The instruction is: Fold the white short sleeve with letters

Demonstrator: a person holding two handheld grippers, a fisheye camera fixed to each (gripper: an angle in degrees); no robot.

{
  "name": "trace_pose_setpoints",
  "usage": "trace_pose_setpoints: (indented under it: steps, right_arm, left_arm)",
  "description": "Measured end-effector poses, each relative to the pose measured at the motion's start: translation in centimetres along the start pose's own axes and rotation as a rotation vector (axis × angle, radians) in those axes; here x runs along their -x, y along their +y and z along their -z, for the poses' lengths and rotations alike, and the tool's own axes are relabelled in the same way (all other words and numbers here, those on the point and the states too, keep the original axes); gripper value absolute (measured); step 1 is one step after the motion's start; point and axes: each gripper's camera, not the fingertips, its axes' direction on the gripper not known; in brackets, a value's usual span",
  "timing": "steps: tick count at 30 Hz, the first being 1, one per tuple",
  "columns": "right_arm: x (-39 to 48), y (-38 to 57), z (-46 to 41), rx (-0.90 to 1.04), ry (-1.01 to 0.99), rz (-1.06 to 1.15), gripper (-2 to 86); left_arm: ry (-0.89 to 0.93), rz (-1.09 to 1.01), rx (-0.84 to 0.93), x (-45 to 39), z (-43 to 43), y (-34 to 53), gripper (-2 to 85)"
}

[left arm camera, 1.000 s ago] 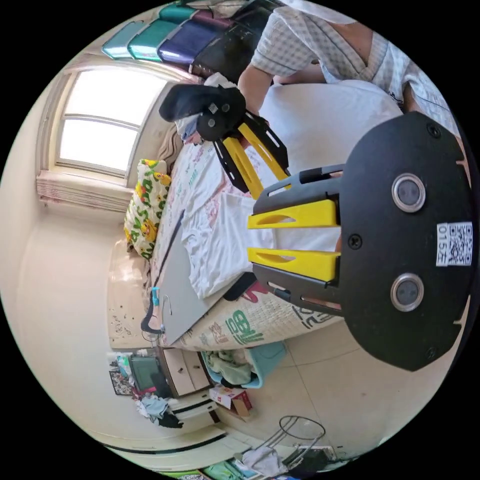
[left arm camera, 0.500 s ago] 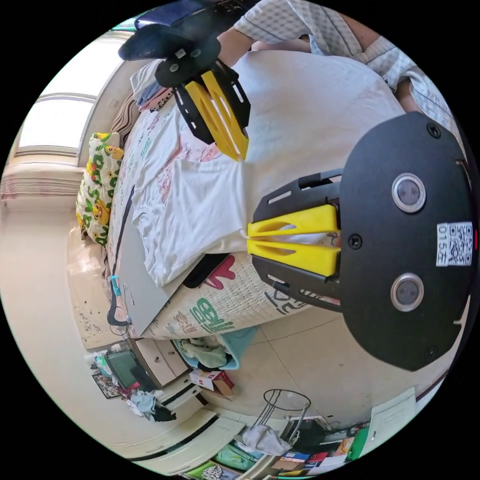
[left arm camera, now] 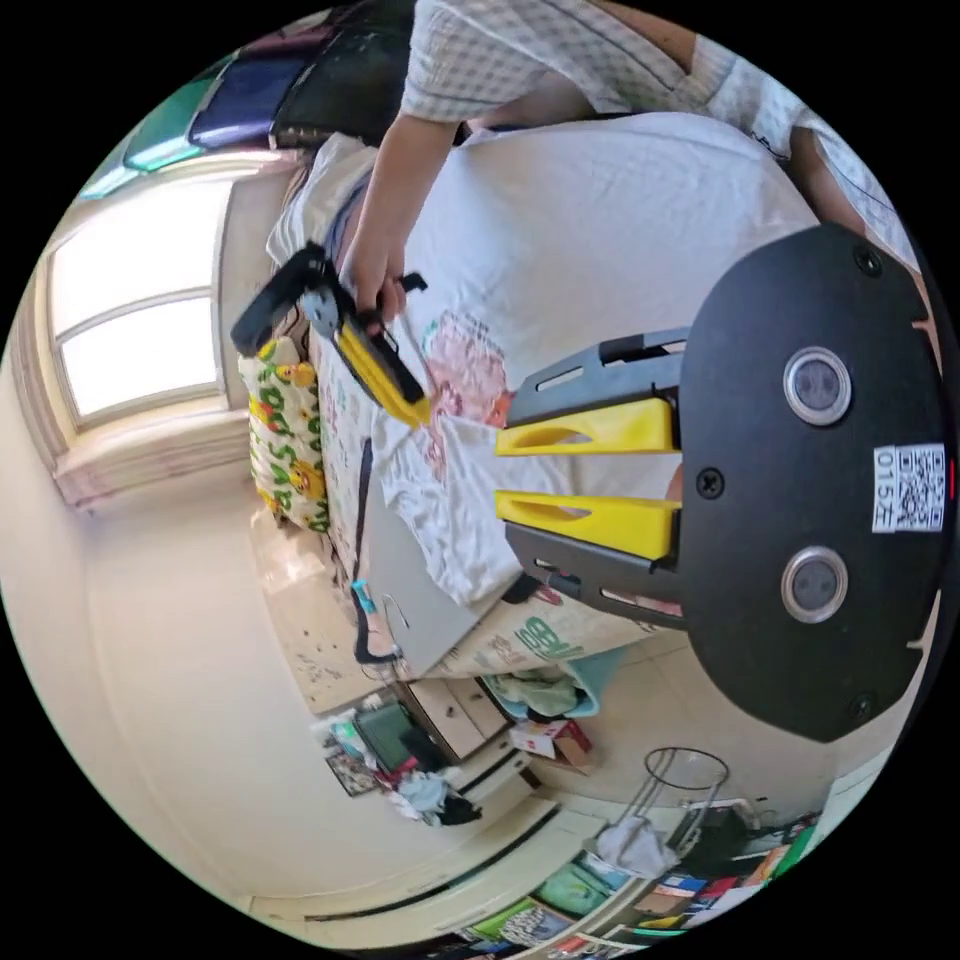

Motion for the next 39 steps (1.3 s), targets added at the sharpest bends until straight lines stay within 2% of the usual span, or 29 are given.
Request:
trace_pose_setpoints:
  steps: [4, 6, 8, 10, 14, 20, 22, 24, 27, 30, 33, 39]
  right_arm:
    - [-2.3, -2.7, -2.3, 0.098, -0.040, -0.044, 8.6]
    - [-2.1, -3.7, -3.1, 0.138, -0.025, -0.028, 8.7]
    - [-1.7, -4.8, -3.8, 0.170, 0.075, 0.000, 8.0]
    - [-1.5, -5.5, -3.4, 0.170, 0.086, 0.017, 6.0]
    - [-1.2, -6.7, -1.9, 0.165, 0.078, 0.050, 3.9]
    - [-2.6, -8.5, 0.9, 0.165, 0.020, 0.028, 5.2]
    - [-4.3, -9.0, 3.0, 0.134, -0.005, 0.003, 7.2]
    - [-6.4, -9.6, 5.6, 0.074, 0.061, -0.023, 8.1]
    - [-11.0, -11.3, 9.2, -0.036, 0.223, -0.110, 8.4]
    - [-16.4, -13.4, 9.9, -0.077, 0.251, -0.222, 9.2]
    - [-21.4, -15.5, 9.1, -0.025, 0.266, -0.332, 12.2]
    - [-25.0, -17.2, 8.0, 0.004, 0.246, -0.398, 12.3]
  left_arm:
    - [-0.025, -0.011, 0.175, -0.2, -4.9, 0.1, 3.7]
    - [0.031, -0.024, 0.245, 0.0, -6.8, 0.7, 2.5]
    - [0.027, -0.014, 0.247, 0.2, -7.0, 1.0, 1.6]
    - [0.026, -0.031, 0.241, 0.1, -6.8, 1.3, 0.9]
    - [0.013, -0.057, 0.217, -0.1, -5.7, 2.1, 0.2]
    - [0.073, -0.011, 0.234, 1.5, -6.2, 3.6, 0.8]
    - [0.125, 0.027, 0.155, 3.3, -4.3, 4.1, 1.5]
    - [0.134, 0.122, 0.033, 7.1, -1.8, 3.4, 2.7]
    - [-0.006, 0.288, -0.045, 13.2, -2.6, 0.5, 6.7]
    - [-0.040, 0.438, -0.015, 20.0, -7.8, -2.7, 9.2]
    - [-0.032, 0.577, 0.030, 25.4, -13.6, -4.2, 9.5]
    - [-0.124, 0.582, 0.225, 28.5, -21.4, -4.9, 10.2]
